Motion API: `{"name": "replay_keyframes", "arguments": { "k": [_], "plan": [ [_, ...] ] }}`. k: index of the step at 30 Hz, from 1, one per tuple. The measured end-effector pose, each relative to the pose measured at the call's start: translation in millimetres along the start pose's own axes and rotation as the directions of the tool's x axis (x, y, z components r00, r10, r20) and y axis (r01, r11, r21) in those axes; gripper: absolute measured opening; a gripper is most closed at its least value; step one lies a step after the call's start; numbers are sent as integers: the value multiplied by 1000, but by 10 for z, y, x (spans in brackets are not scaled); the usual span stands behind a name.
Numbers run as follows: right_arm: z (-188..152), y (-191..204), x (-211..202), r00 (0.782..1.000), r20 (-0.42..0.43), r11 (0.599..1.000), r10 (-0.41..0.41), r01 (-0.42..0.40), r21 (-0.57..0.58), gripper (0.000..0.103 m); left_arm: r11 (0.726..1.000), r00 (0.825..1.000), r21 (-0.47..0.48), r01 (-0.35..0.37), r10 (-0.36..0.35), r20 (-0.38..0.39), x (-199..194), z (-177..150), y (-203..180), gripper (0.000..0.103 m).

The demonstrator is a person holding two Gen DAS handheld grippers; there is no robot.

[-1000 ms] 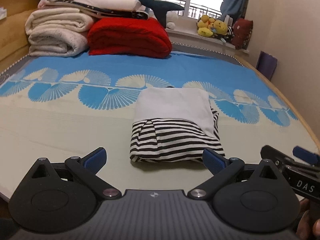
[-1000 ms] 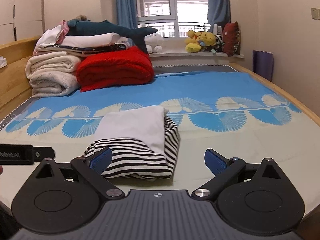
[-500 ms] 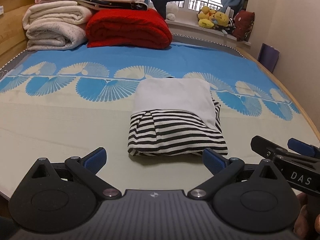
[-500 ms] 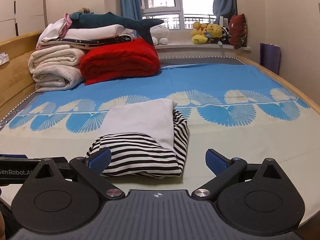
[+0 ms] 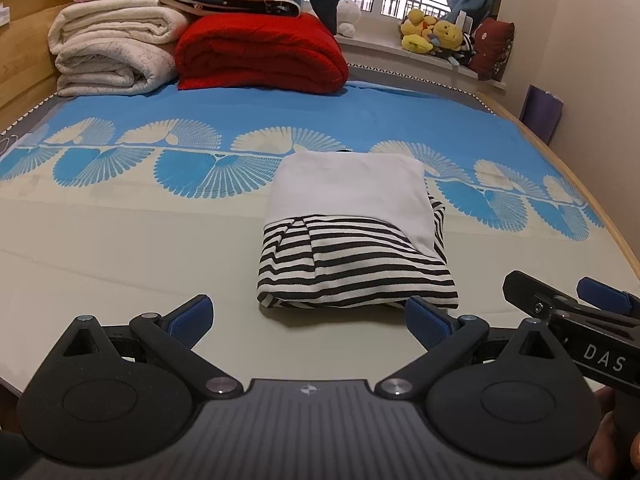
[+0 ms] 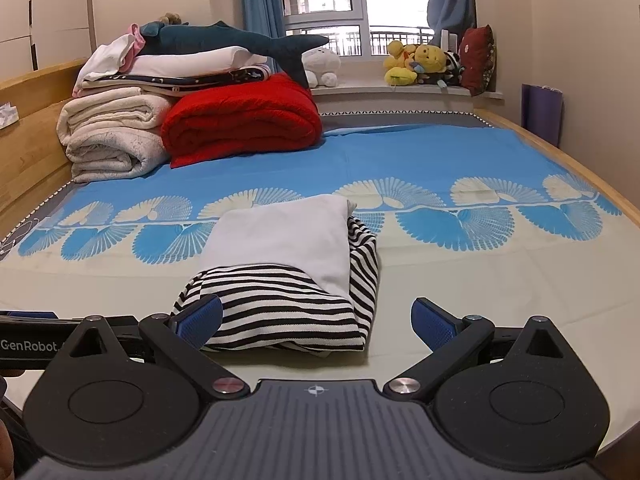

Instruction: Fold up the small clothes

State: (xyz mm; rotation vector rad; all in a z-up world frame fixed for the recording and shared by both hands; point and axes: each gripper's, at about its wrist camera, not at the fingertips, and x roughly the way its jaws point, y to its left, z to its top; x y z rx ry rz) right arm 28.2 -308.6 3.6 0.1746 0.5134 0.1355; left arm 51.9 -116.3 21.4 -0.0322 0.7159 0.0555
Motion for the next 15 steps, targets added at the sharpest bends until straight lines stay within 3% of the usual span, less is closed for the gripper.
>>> {"name": "replay_keyframes", "arguments": {
  "k": [15],
  "plan": [
    [-2,-2,-2,1000,2,1000,20,-20,-11,100,1000,1000,7,-5,5,-4,-5,-3,-8,102]
  ]
}}
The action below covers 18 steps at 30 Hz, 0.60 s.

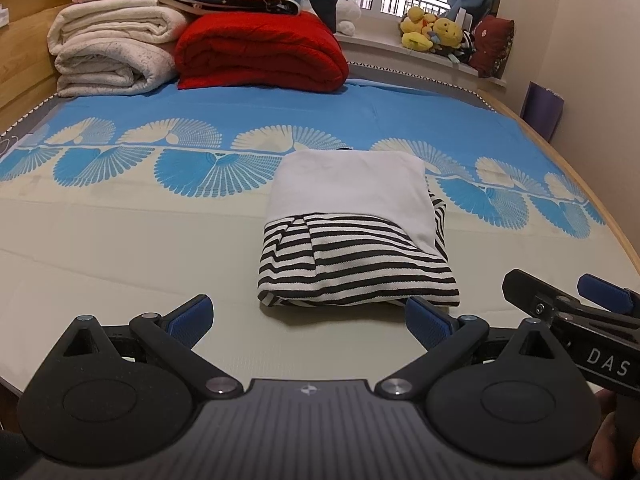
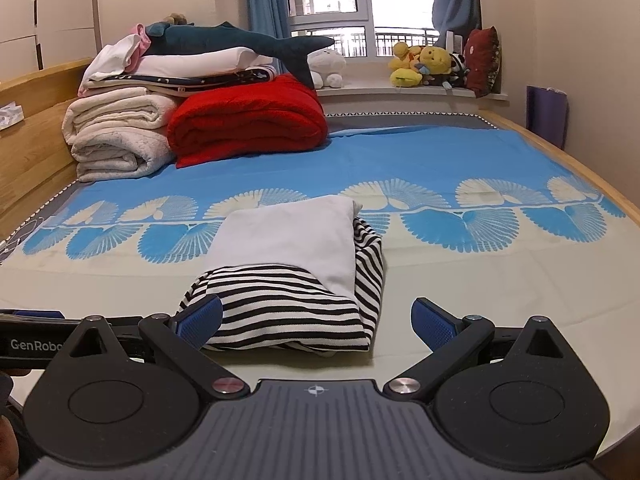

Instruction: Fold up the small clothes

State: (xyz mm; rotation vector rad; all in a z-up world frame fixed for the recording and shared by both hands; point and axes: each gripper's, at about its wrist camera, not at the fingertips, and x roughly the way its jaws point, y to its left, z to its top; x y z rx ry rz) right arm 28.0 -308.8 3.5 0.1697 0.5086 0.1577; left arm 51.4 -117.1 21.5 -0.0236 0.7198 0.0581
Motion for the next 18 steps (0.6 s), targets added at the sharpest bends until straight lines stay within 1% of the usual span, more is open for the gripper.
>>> {"name": "replay_keyframes", "arguments": {
  "k": [18],
  "plan": [
    [-5,9,-6,1000,0,1000,7,-7,-1,101,1000,1000,7,1,-1,0,7,-4,-12,102]
  ]
}}
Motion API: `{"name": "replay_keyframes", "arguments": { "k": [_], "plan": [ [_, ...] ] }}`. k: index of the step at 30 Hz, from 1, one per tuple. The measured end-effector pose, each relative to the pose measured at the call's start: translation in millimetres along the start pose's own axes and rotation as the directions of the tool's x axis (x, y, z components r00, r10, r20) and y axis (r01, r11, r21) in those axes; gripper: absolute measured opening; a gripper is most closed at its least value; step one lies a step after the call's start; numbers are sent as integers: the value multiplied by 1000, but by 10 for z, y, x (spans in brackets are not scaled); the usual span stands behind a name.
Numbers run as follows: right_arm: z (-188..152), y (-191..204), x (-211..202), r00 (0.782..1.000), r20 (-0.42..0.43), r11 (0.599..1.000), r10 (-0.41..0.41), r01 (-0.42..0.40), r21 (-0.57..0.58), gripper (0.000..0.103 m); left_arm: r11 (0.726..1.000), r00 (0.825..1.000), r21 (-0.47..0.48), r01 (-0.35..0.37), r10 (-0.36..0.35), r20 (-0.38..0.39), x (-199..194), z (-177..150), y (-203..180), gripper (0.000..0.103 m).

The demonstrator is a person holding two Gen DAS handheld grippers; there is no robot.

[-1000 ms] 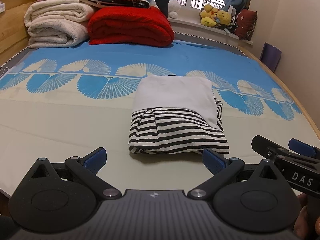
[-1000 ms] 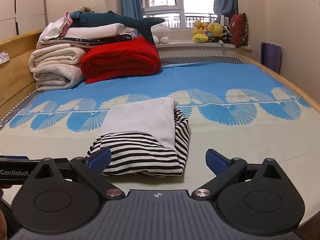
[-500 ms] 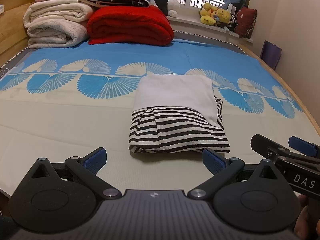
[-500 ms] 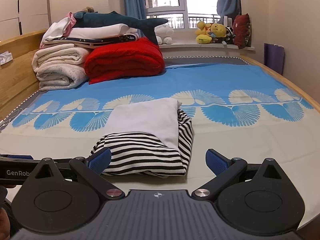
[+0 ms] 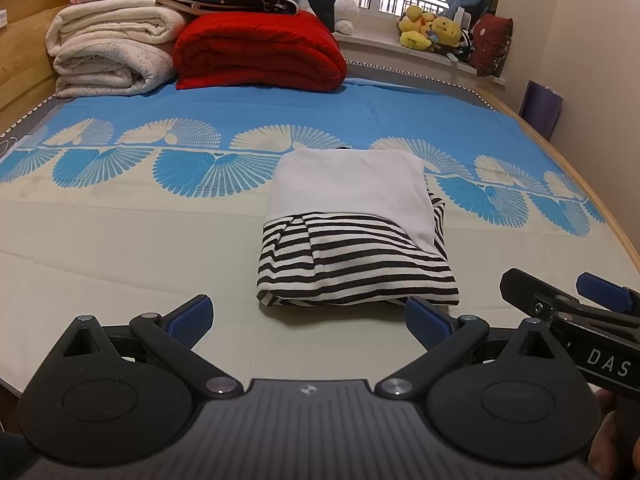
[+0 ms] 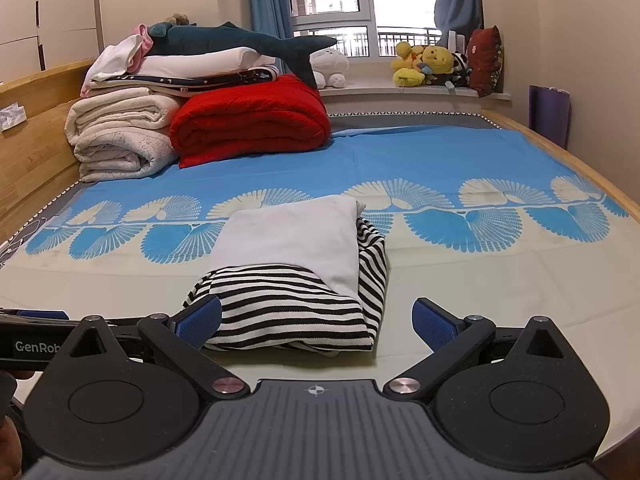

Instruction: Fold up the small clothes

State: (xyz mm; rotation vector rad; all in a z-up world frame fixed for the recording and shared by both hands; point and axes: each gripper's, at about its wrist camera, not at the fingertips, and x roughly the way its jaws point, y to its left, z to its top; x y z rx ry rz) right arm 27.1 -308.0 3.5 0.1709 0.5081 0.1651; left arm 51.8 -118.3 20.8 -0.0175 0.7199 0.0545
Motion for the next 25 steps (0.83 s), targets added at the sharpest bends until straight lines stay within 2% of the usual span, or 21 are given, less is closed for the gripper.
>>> {"name": "replay_keyframes", "arguments": {
  "k": [25],
  "plan": [
    [-7,15,-2,1000,-2,1000,-3,3,9,102,1000,1000,-1,1,-1,-1,4,-2,-16,102]
  ]
}}
